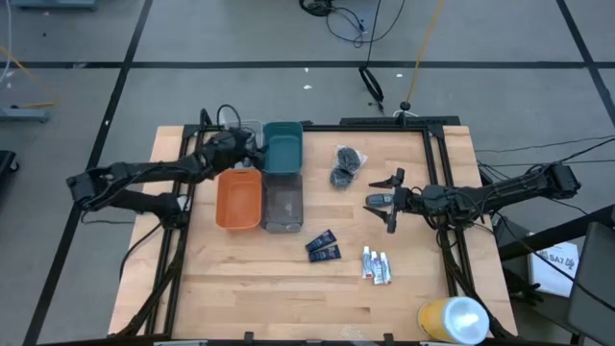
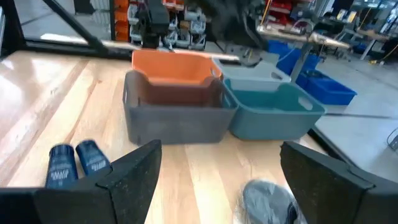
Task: Pick & Place Travel size toiletries
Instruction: Put the black deodorant into the gray bin
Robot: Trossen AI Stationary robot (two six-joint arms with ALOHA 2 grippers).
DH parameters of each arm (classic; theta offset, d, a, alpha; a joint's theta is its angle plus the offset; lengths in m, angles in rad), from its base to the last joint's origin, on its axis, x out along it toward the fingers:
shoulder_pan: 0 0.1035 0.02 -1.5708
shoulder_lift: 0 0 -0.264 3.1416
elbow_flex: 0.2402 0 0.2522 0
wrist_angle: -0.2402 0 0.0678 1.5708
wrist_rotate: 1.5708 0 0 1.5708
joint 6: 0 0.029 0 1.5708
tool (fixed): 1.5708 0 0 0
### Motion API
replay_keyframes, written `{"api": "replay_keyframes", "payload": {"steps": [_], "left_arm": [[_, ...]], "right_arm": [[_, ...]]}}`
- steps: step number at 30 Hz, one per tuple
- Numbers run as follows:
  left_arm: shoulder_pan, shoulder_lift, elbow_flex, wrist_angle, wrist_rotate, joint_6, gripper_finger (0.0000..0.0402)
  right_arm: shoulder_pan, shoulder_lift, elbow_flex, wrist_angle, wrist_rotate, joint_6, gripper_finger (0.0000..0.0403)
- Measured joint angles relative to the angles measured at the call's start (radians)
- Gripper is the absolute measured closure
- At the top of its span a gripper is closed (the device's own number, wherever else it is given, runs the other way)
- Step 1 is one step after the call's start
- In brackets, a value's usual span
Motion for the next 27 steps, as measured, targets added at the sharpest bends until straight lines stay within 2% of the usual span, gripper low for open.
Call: {"api": "replay_keyframes", "payload": {"steps": [3, 5, 9, 13, 22, 26, 27], "left_arm": [[-0.027, -0.119, 0.0, -0.023, 0.158, 0.009, 0.0048], [-0.043, -0.201, 0.001, -0.072, 0.198, -0.037, 0.0053], [-0.093, -0.339, 0.001, -0.208, 0.192, -0.049, 0.0064], [-0.157, -0.407, 0.001, -0.268, 0.171, -0.078, 0.0073], [-0.259, -0.424, 0.001, -0.262, 0.138, -0.035, 0.0089], [-0.265, -0.424, 0.001, -0.254, 0.108, -0.034, 0.0091], [-0.265, -0.423, 0.001, -0.254, 0.106, -0.038, 0.009]], "right_arm": [[0.0, -0.002, 0.0, -0.044, 0.0, 0.052, 0.009], [0.0, -0.002, 0.0, -0.084, 0.0, 0.091, 0.009], [0.0, -0.002, 0.0, -0.201, 0.015, 0.133, 0.009], [-0.001, 0.003, 0.0, -0.341, 0.05, 0.176, 0.009], [-0.082, 0.009, 0.0, -0.553, 0.101, 0.284, 0.009], [-0.134, 0.049, 0.0, -0.58, 0.092, 0.342, 0.009], [-0.145, 0.063, 0.0, -0.575, 0.062, 0.342, 0.009]]}}
